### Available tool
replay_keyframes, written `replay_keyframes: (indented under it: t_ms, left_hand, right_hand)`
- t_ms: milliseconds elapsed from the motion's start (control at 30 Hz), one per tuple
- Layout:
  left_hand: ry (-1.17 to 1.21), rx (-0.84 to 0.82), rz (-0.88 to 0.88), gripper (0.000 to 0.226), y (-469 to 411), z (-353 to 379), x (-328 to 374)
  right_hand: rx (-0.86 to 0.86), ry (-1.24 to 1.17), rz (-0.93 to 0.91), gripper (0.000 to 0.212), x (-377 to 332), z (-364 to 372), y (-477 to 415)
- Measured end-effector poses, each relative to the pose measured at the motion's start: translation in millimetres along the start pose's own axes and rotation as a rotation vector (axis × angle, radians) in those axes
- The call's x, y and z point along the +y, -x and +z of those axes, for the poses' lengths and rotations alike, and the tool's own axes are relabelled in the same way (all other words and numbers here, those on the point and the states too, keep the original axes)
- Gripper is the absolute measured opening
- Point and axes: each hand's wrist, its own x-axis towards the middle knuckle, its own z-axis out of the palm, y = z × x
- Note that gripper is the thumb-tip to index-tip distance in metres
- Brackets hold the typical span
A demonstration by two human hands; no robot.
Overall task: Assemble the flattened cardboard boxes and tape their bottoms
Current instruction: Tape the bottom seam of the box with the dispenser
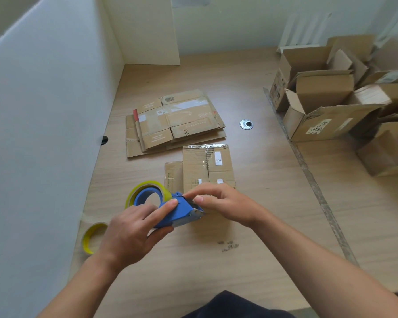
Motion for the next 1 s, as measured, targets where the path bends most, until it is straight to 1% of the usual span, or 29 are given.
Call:
replay_keyframes:
  t_ms: [133, 233, 333, 433, 567, 700, 767, 867, 1000]
  left_hand:
    - [0.028, -0.001, 0.024, 0.058, -3.3, 1.3, 2.1]
    - [0.052, -0.009, 0.019, 0.060, -5.4, 1.9, 2.7]
    - [0.071, -0.029, 0.018, 0.059, -8.0, 0.9, 3.8]
    - [0.098, -0.058, 0.015, 0.058, -11.5, 0.0, 5.5]
    - [0.128, -0.085, 0.018, 0.057, -16.8, -3.7, 7.8]
    - [0.146, -0.142, 0.020, 0.057, -21.6, -5.1, 10.6]
    - [0.148, -0.184, -0.004, 0.058, -22.9, -5.5, 11.8]
    - [0.219, -0.242, -0.098, 0.059, -22.2, -7.3, 10.6]
    - [0.298, -0.389, -0.195, 0.063, -27.3, -10.0, 5.3]
  right_hand:
    - [0.080, -0.034, -0.029, 0.020, -0.2, -4.0, 1.0]
    - [0.118, -0.005, -0.041, 0.018, 0.3, -4.2, 0.4]
    - [0.157, 0.075, -0.025, 0.024, 1.4, -4.8, 0.6]
    - [0.158, 0.063, 0.017, 0.031, 0.6, -4.8, 2.6]
    - [0.164, 0.059, 0.038, 0.020, 2.2, -7.9, 5.5]
    - [0.267, 0.153, 0.052, 0.015, 3.9, -11.6, 4.2]
    - [0.293, 0.190, 0.072, 0.013, 3.9, -13.9, 5.1]
    - [0.286, 0.238, 0.092, 0.013, 5.6, -15.8, 8.3]
    - [0.329, 0.242, 0.118, 0.017, 10.3, -19.2, 13.4]
